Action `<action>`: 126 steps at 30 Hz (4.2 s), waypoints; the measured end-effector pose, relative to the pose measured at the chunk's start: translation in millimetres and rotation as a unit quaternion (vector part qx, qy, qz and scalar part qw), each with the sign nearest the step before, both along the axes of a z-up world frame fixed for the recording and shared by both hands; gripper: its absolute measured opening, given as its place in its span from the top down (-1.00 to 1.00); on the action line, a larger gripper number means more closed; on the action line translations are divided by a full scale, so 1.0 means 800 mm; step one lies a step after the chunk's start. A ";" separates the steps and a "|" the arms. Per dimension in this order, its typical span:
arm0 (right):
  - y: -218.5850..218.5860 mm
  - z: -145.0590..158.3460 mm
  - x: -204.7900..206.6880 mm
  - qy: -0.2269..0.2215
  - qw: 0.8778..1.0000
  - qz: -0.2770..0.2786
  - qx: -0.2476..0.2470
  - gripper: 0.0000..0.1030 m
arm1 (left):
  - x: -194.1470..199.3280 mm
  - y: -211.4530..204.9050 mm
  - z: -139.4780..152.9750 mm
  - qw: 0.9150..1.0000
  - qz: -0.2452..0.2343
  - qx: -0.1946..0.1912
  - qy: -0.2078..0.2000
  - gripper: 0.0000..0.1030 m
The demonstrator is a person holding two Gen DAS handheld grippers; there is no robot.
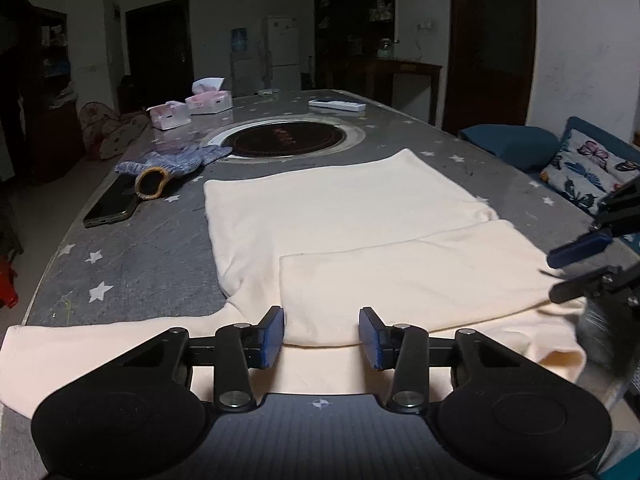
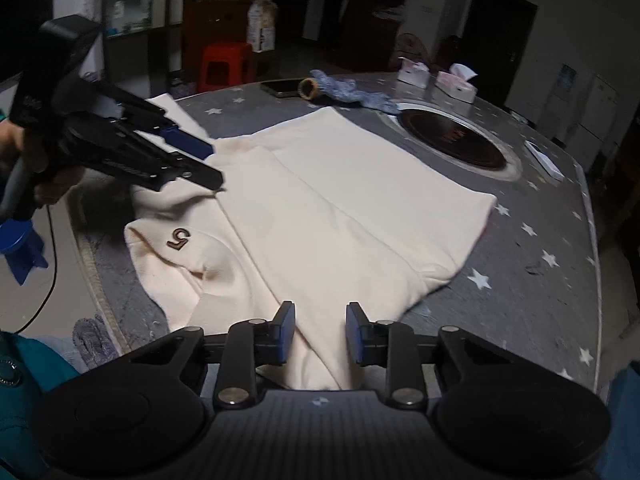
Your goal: Fold clothes
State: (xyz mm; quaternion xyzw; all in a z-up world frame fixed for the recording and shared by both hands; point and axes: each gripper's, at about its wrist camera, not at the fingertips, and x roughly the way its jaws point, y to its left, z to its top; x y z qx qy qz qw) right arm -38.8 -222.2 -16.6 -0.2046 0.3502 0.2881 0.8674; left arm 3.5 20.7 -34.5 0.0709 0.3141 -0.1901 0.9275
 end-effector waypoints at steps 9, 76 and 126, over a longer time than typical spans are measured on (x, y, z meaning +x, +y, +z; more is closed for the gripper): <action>0.007 -0.017 0.000 -0.002 0.999 0.027 -0.025 0.68 | 0.008 0.007 -0.001 1.000 0.010 -0.012 0.012 0.86; -0.063 -0.052 0.127 0.000 0.972 -0.207 0.115 -1.00 | -0.005 0.008 0.023 0.998 0.018 -0.065 -0.012 -0.94; -0.013 -0.003 0.108 0.002 0.983 -0.144 0.116 -0.90 | 0.000 0.212 0.012 0.941 0.330 -0.074 -0.001 -1.00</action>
